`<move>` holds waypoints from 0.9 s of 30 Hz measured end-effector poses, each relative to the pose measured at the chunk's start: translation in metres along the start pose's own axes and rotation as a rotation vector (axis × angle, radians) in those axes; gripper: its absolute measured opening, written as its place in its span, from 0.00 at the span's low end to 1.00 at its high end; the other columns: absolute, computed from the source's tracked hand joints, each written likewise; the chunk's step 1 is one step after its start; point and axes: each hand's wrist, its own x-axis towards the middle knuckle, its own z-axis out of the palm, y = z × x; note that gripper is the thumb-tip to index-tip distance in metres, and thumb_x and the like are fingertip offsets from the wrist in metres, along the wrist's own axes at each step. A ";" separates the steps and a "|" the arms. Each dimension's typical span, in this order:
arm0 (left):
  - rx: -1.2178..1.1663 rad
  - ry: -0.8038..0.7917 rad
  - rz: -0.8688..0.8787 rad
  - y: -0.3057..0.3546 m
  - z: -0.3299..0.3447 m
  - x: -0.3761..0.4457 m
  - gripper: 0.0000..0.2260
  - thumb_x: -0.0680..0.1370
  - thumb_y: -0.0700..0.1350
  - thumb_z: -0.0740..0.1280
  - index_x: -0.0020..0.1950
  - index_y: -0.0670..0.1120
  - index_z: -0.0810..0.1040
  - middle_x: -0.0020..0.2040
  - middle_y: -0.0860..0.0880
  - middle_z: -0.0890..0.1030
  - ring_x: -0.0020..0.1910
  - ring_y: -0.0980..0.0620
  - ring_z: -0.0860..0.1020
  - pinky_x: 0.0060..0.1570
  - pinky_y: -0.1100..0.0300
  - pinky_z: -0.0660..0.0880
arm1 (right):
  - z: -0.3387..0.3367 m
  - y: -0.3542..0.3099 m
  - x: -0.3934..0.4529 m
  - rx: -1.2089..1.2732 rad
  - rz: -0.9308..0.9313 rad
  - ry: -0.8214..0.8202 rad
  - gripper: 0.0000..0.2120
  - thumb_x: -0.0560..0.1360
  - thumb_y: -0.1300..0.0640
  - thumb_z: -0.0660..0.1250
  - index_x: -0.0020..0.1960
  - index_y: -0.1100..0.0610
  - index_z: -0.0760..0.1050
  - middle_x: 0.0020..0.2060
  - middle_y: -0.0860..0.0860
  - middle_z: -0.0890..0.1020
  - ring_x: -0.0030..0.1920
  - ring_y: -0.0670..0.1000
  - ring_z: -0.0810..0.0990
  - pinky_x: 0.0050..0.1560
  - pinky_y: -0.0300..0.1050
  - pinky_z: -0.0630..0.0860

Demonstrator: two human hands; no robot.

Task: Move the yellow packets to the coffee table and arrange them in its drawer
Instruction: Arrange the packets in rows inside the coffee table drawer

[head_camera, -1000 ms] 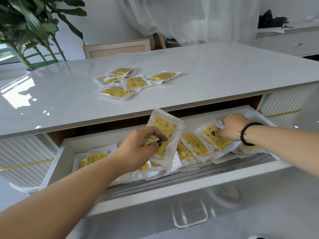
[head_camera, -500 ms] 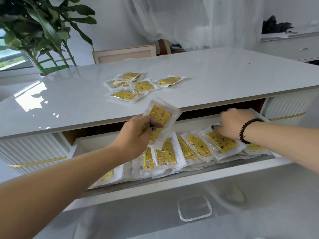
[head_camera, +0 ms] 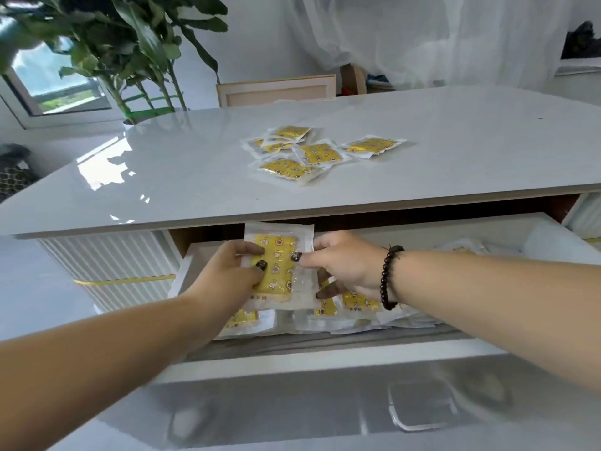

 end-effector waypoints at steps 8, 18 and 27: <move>0.146 -0.091 -0.255 -0.002 0.001 0.019 0.24 0.77 0.42 0.70 0.70 0.41 0.67 0.51 0.43 0.80 0.53 0.45 0.80 0.59 0.50 0.77 | 0.016 0.015 0.034 -0.081 0.143 0.093 0.04 0.74 0.67 0.69 0.47 0.65 0.76 0.33 0.58 0.77 0.23 0.50 0.75 0.22 0.36 0.71; 0.712 -0.088 -0.017 -0.011 0.010 0.045 0.14 0.74 0.48 0.71 0.54 0.43 0.73 0.47 0.45 0.78 0.42 0.49 0.76 0.38 0.58 0.75 | 0.033 0.025 0.058 -0.908 -0.038 0.210 0.13 0.75 0.62 0.64 0.32 0.59 0.68 0.31 0.51 0.70 0.31 0.49 0.70 0.29 0.37 0.68; 0.906 -0.103 -0.005 -0.003 0.012 0.049 0.15 0.76 0.52 0.68 0.37 0.43 0.72 0.34 0.48 0.74 0.31 0.52 0.74 0.27 0.63 0.69 | 0.021 0.026 0.052 -1.001 -0.172 0.258 0.17 0.74 0.56 0.68 0.30 0.58 0.67 0.30 0.52 0.72 0.31 0.50 0.72 0.25 0.38 0.64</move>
